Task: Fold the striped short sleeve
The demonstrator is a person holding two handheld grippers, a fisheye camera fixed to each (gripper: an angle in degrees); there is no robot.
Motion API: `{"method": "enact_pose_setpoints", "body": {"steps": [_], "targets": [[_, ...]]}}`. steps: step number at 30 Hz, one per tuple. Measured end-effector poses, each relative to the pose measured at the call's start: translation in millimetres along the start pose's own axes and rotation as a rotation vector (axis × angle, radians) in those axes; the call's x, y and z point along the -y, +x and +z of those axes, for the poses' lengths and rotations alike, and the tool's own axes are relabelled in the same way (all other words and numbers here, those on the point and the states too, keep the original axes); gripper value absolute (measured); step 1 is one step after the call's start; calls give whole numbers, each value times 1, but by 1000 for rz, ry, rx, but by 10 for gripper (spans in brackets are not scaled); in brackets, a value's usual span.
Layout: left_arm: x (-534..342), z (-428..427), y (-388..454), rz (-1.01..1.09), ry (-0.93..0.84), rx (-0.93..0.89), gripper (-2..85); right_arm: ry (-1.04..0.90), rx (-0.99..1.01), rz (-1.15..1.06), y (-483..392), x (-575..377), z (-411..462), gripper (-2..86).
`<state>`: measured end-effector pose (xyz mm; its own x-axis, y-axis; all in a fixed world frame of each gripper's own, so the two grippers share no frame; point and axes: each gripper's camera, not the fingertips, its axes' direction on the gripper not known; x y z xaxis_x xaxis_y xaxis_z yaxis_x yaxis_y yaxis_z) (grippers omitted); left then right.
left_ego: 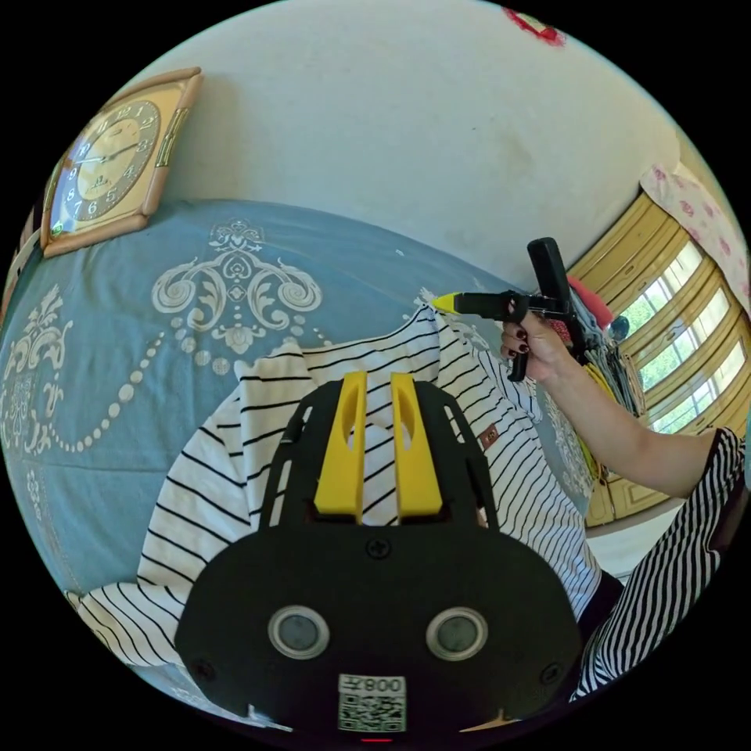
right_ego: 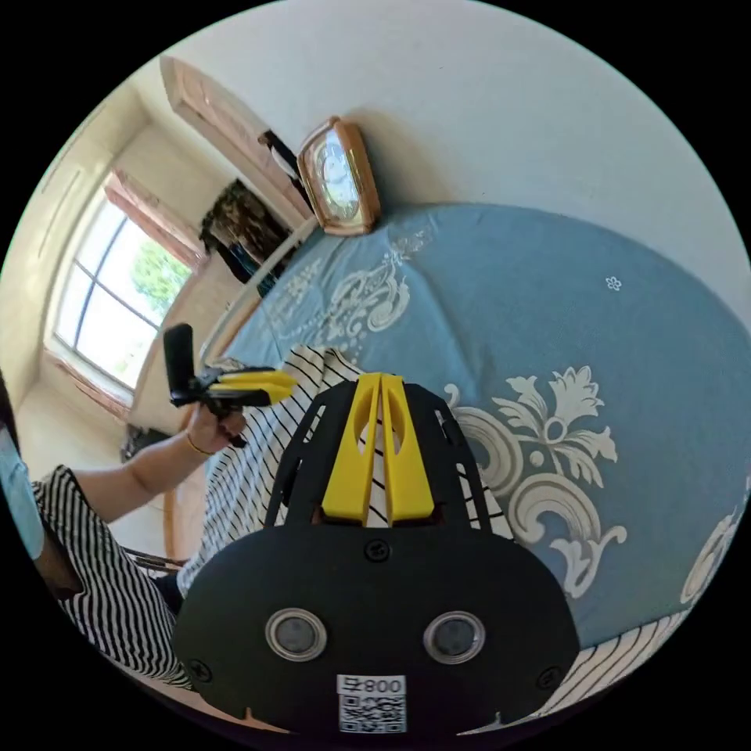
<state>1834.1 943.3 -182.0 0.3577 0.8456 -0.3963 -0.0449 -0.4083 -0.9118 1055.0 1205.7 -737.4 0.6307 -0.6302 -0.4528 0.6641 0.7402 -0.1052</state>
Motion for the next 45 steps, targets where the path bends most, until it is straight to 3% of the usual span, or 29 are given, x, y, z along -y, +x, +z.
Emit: {"method": "enact_pose_setpoints", "body": {"steps": [2,7,13,17,22,27,32,37,41,45], "targets": [[2,5,5,35,-15,14,60,31,38,43,16,-1,-8,1],[1,27,10,53,-114,116,57,-137,-68,113,41,-7,21,5],[-4,19,-11,-59,-62,198,43,7,-169,-15,9,-15,-13,9],[-5,21,-22,-115,-83,157,42,-244,-244,-9,16,-13,26,5],[-23,-24,-28,-134,27,304,62,-108,-297,-91,-6,-30,-13,6],[-35,-4,-63,-240,-135,263,29,-129,-277,-52,2,-40,-23,14],[-36,-29,-48,-203,12,386,11,-59,-293,-32,4,-64,-67,26],[-43,1,-65,-278,-107,349,14,-35,-340,17,16,-101,-119,52],[-55,2,-51,-260,0,306,19,-17,-440,95,31,-137,-162,63],[-59,13,-37,-244,-2,354,20,-65,-451,136,48,-149,-168,65]]}}
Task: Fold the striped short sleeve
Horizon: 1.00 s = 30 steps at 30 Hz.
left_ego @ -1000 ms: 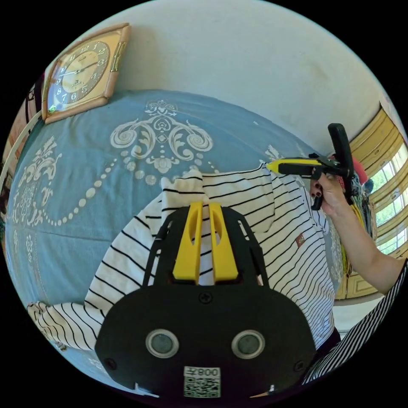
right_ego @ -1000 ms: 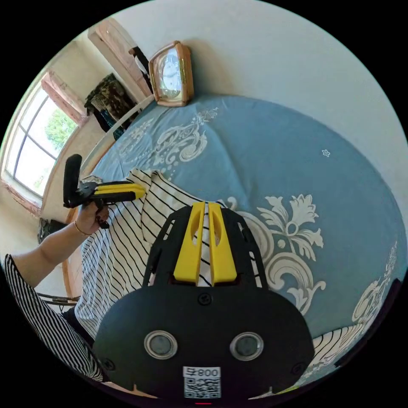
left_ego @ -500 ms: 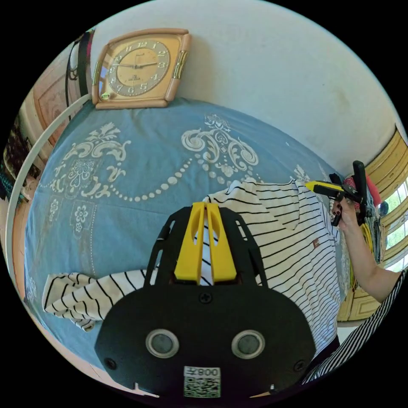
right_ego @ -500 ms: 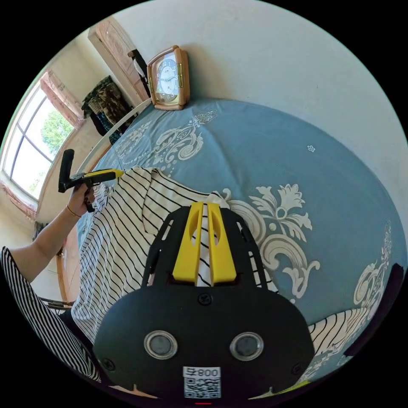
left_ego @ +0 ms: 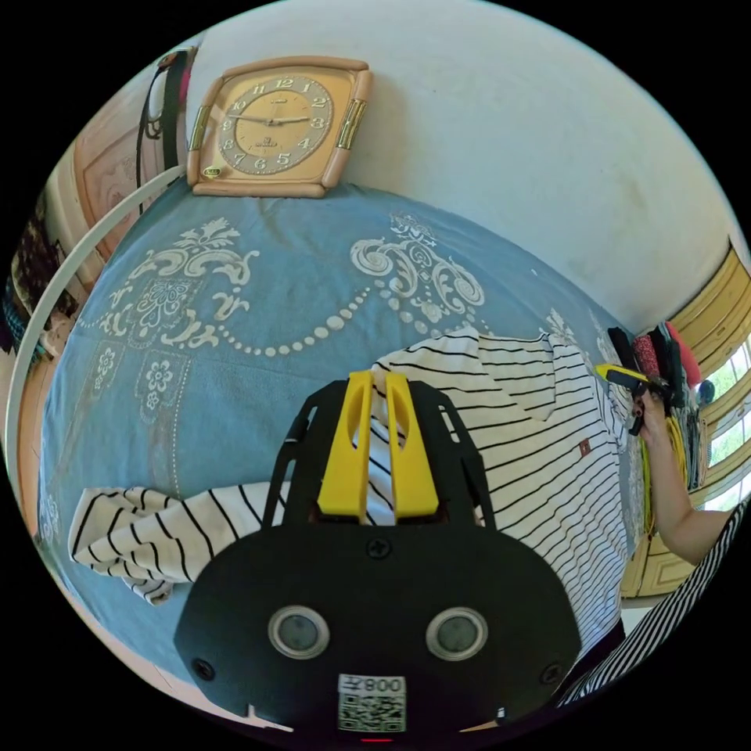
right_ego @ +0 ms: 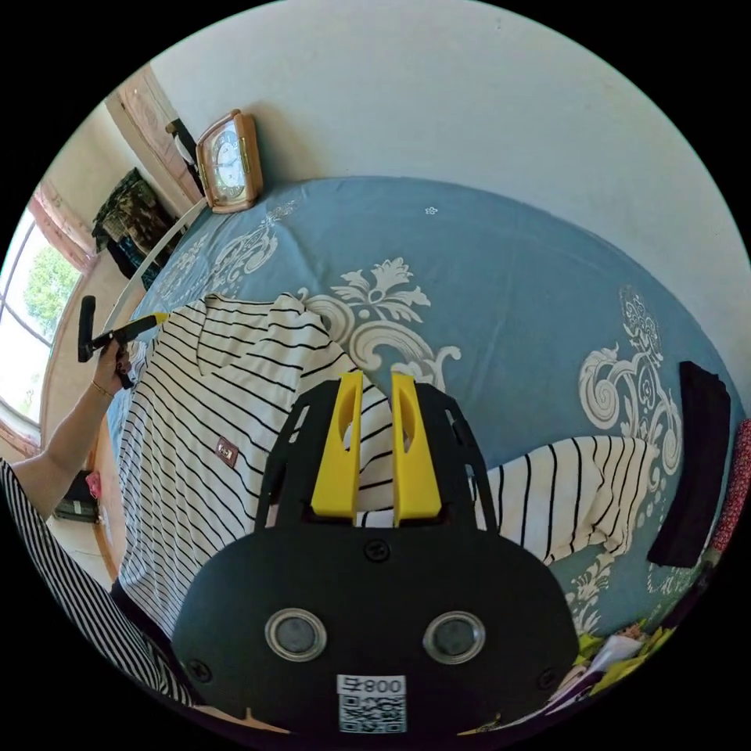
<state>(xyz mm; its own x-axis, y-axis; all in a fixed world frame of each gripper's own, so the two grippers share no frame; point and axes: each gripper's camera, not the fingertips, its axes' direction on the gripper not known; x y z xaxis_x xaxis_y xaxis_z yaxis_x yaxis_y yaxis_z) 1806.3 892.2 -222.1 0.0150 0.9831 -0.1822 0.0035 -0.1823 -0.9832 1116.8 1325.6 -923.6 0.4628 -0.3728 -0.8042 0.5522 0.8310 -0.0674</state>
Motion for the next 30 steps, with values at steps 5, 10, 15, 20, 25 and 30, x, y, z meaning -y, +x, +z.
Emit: {"method": "enact_pose_setpoints", "body": {"steps": [5,10,15,20,25,30], "targets": [[-5,14,25,2,6,60,20,-68,-12,-31,0,-4,4,19],[-10,13,43,-28,93,79,21,-80,-68,-1,20,-11,-12,10],[-23,18,64,-59,173,-31,29,118,31,109,47,-53,-67,32],[-24,44,141,175,133,-301,44,269,-41,343,120,-139,-138,67],[-9,91,246,430,35,-473,58,256,-87,600,197,-210,-167,90],[8,143,355,628,-47,-577,63,201,-123,643,223,-217,-171,89]]}}
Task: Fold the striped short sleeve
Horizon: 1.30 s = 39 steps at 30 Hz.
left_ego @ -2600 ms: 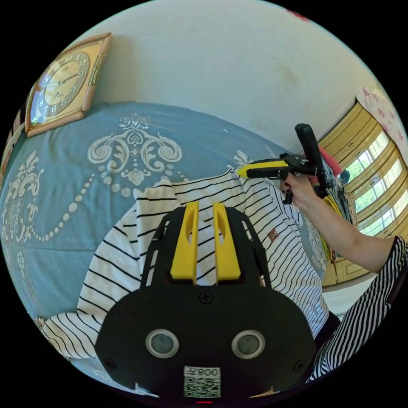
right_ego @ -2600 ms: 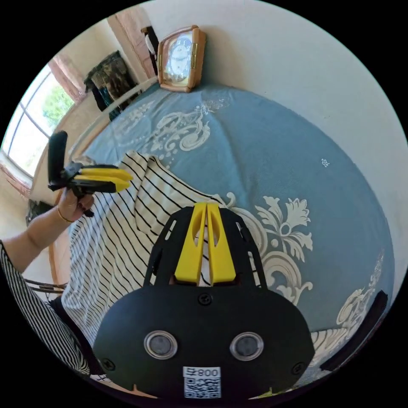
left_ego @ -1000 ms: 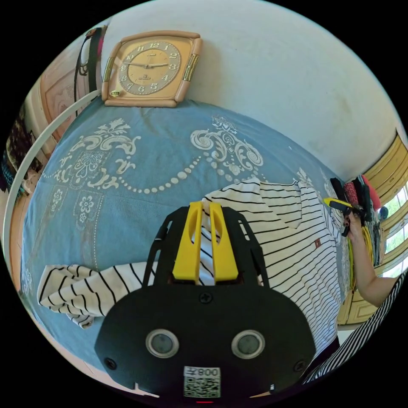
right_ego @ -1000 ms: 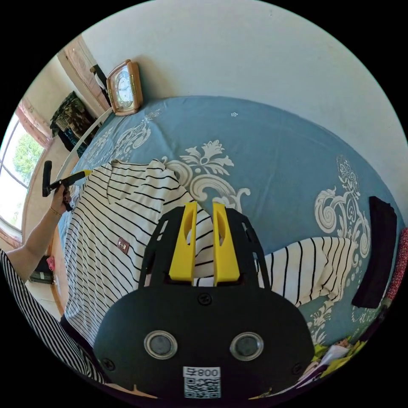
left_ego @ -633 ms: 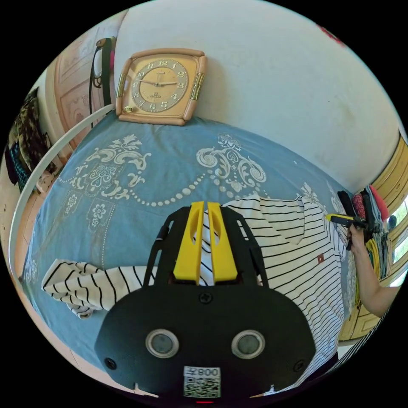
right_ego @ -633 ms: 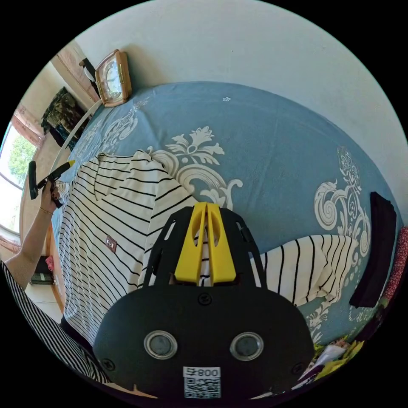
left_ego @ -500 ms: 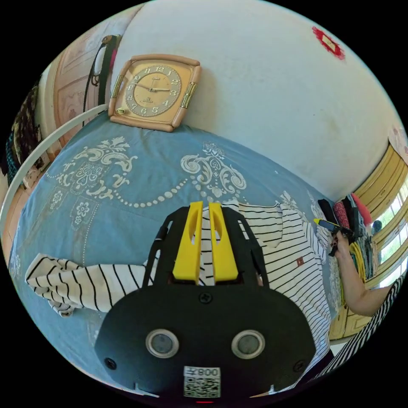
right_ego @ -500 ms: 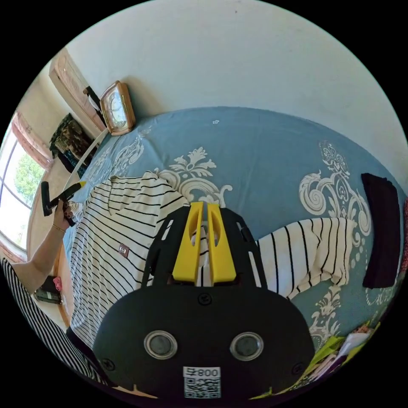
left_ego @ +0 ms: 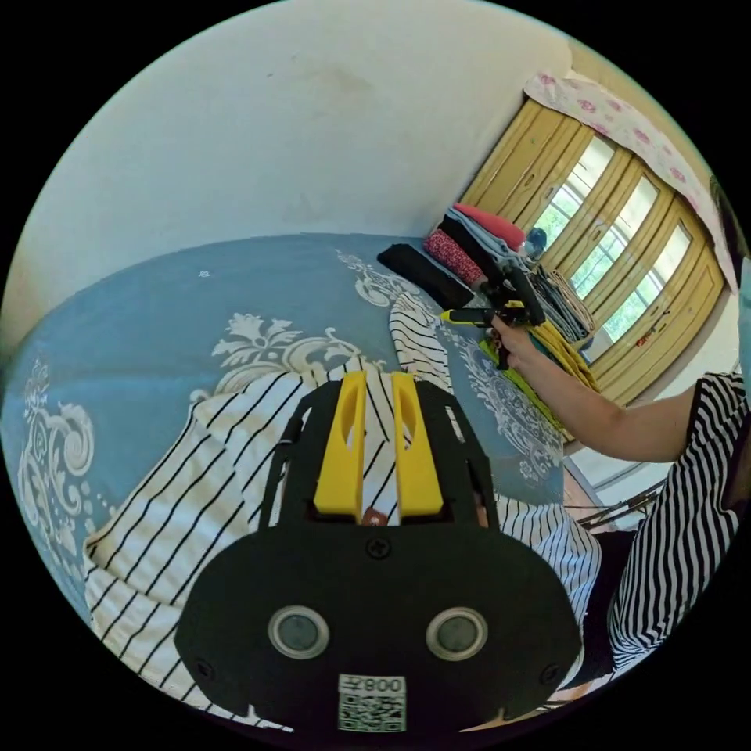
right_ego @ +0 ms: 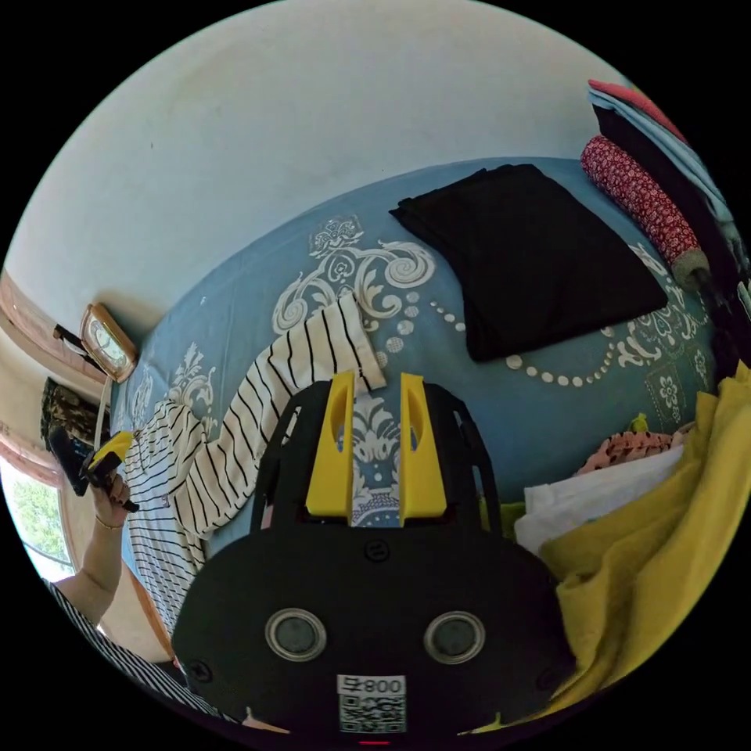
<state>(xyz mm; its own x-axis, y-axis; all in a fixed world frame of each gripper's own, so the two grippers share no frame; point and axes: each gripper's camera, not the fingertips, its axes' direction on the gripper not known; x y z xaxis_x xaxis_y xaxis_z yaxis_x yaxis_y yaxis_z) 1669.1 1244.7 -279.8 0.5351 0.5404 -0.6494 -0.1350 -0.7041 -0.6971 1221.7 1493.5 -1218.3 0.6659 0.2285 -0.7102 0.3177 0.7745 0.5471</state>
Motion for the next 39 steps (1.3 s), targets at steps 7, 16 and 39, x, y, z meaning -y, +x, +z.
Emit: {"method": "enact_pose_setpoints", "body": {"steps": [7,16,39], "targets": [[67,100,30,62,-40,-128,64,-11,-49,-28,-5,-4,-2,57],[72,134,42,-37,-31,-249,80,102,150,-125,-41,-46,-46,7],[68,193,82,189,-480,-3,41,3,313,-294,-198,-217,-20,5]]}}
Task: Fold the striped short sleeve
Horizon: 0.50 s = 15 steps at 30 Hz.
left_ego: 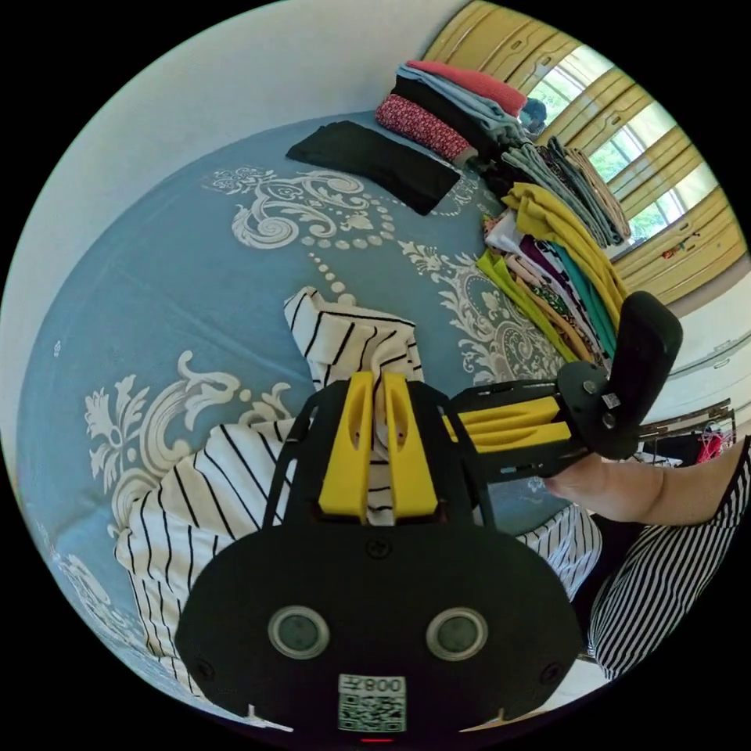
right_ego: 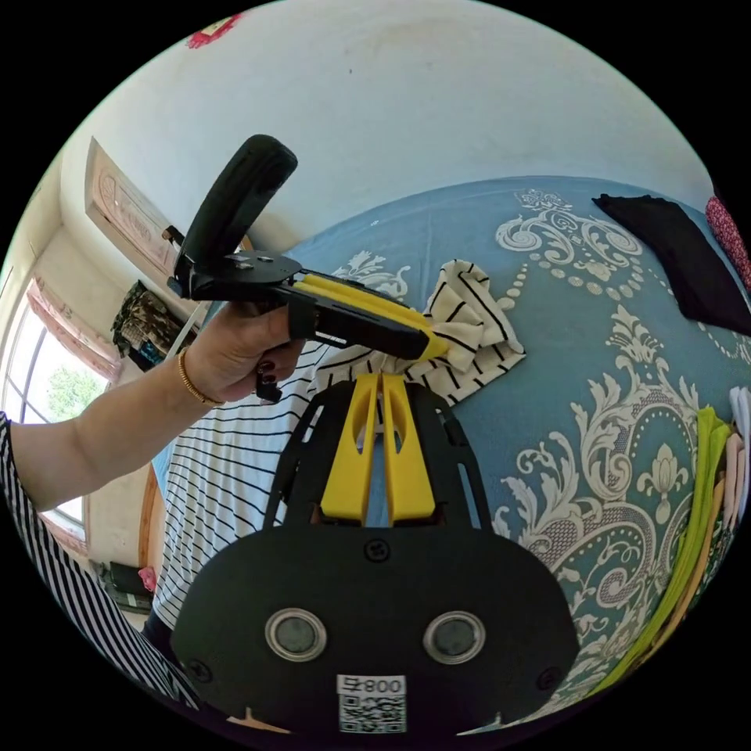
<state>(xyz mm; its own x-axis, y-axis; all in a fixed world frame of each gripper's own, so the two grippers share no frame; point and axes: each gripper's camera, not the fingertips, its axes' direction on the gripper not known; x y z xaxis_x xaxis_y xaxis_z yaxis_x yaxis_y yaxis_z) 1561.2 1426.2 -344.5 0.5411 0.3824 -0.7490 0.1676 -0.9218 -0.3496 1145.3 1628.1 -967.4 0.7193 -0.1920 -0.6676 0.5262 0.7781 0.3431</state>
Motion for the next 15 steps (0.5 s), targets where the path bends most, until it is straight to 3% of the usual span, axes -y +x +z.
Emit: {"method": "enact_pose_setpoints", "body": {"steps": [3,11,15], "targets": [[-18,-18,-3,-32,75,-18,29,16,0,-2,-11,-7,-3,5],[-131,-91,-76,-319,435,-508,20,82,28,-118,-77,-17,-27,5],[-193,-114,-101,-408,556,-656,16,93,77,-211,-129,-22,-25,5]]}}
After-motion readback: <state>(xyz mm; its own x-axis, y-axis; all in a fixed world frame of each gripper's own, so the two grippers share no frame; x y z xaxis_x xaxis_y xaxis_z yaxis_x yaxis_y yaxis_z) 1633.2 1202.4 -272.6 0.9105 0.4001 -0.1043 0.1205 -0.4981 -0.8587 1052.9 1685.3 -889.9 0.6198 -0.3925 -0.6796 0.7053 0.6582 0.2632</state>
